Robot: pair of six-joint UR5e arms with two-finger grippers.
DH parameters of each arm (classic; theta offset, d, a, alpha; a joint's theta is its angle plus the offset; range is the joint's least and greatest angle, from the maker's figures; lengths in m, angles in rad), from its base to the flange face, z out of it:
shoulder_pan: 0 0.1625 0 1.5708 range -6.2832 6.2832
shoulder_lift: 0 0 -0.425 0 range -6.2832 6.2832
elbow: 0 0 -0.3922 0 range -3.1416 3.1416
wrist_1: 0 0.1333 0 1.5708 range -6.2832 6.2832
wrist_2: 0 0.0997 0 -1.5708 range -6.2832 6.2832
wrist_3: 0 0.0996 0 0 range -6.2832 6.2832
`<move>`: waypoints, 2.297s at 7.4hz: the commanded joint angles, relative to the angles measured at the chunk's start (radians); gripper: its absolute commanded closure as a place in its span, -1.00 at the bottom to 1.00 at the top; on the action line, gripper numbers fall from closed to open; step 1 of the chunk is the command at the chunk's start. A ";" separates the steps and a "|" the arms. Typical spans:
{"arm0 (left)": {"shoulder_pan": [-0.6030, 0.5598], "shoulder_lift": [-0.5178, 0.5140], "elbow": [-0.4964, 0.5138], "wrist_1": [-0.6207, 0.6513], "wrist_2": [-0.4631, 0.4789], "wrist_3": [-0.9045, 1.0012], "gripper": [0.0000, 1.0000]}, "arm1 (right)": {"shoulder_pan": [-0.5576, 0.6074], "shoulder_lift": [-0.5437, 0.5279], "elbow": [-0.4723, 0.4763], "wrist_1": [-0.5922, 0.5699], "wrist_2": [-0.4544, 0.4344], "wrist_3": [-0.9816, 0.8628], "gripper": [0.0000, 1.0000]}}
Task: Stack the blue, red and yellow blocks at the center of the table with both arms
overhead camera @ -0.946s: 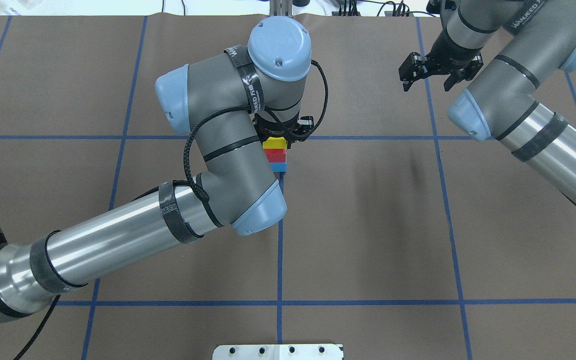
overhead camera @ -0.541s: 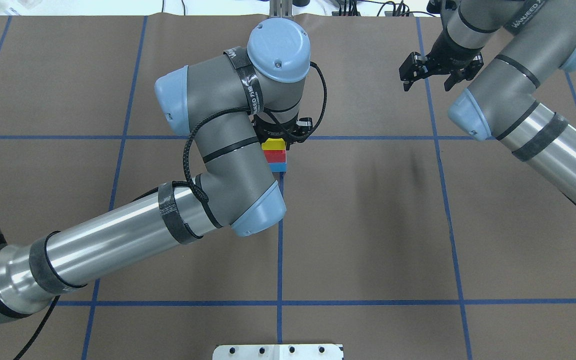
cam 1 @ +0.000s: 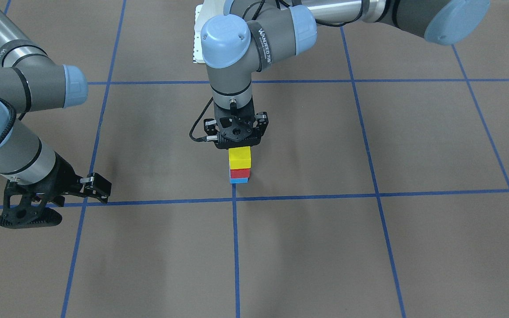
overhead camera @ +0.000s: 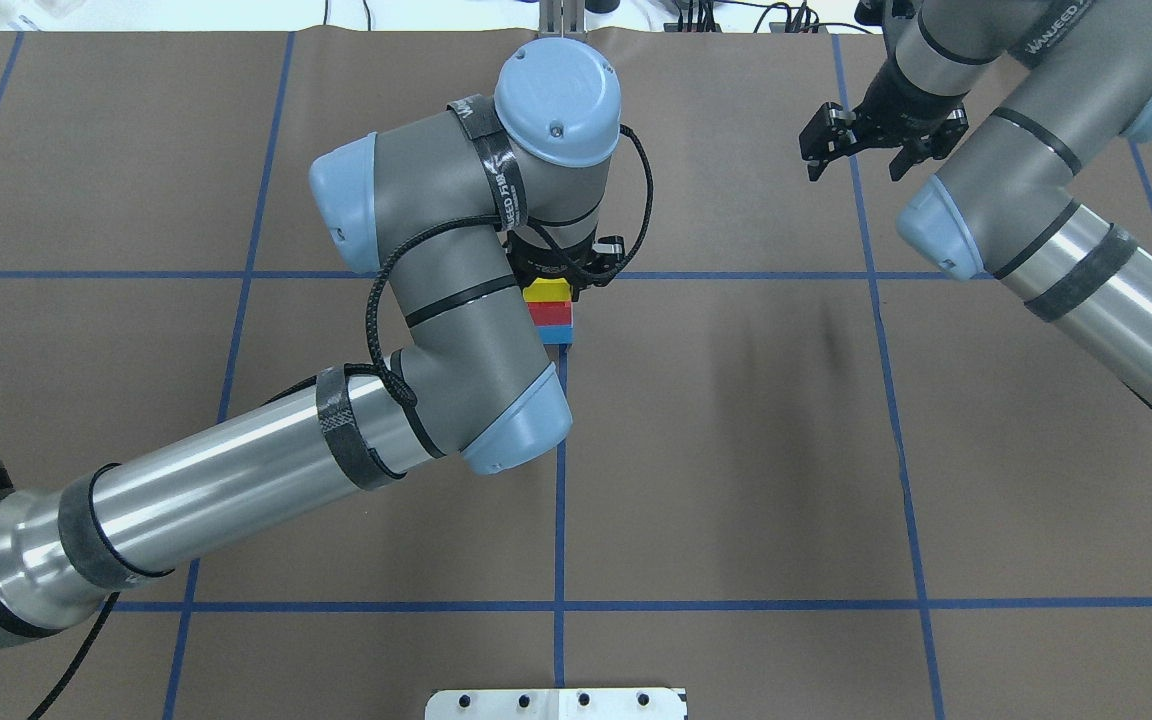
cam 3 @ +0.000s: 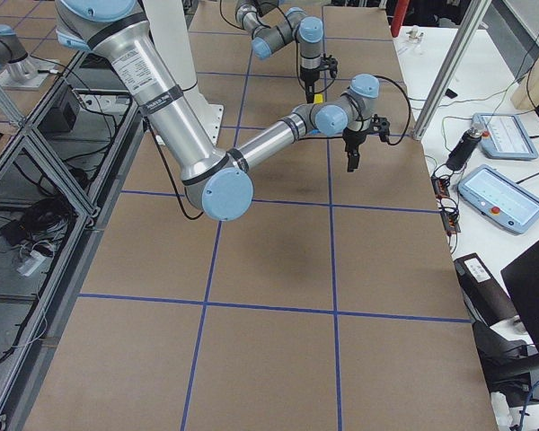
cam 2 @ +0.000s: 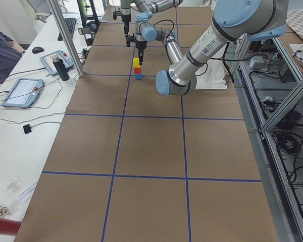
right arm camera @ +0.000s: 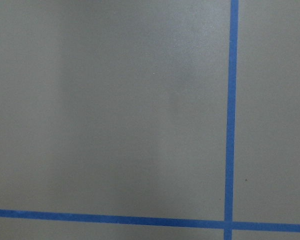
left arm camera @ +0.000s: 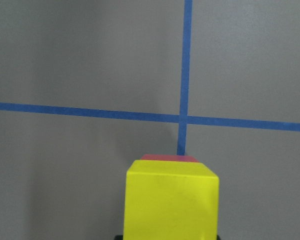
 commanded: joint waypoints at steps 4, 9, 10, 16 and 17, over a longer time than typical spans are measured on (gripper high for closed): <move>0.000 0.001 -0.018 -0.005 0.006 0.011 -1.00 | 0.013 0.000 0.000 -0.002 0.004 -0.002 -0.98; -0.344 0.513 -0.542 0.078 -0.155 0.474 -1.00 | 0.224 -0.096 -0.023 -0.046 0.087 -0.382 -0.98; -0.471 0.610 -0.529 0.072 -0.214 0.572 -1.00 | 0.296 -0.160 -0.021 -0.055 0.102 -0.499 -0.99; -0.975 0.829 -0.126 -0.125 -0.407 1.224 -1.00 | 0.518 -0.408 -0.048 0.027 -0.048 -0.583 -0.99; -0.979 0.831 -0.109 -0.127 -0.407 1.231 -1.00 | 0.518 -0.411 -0.048 0.026 0.071 -0.463 -0.99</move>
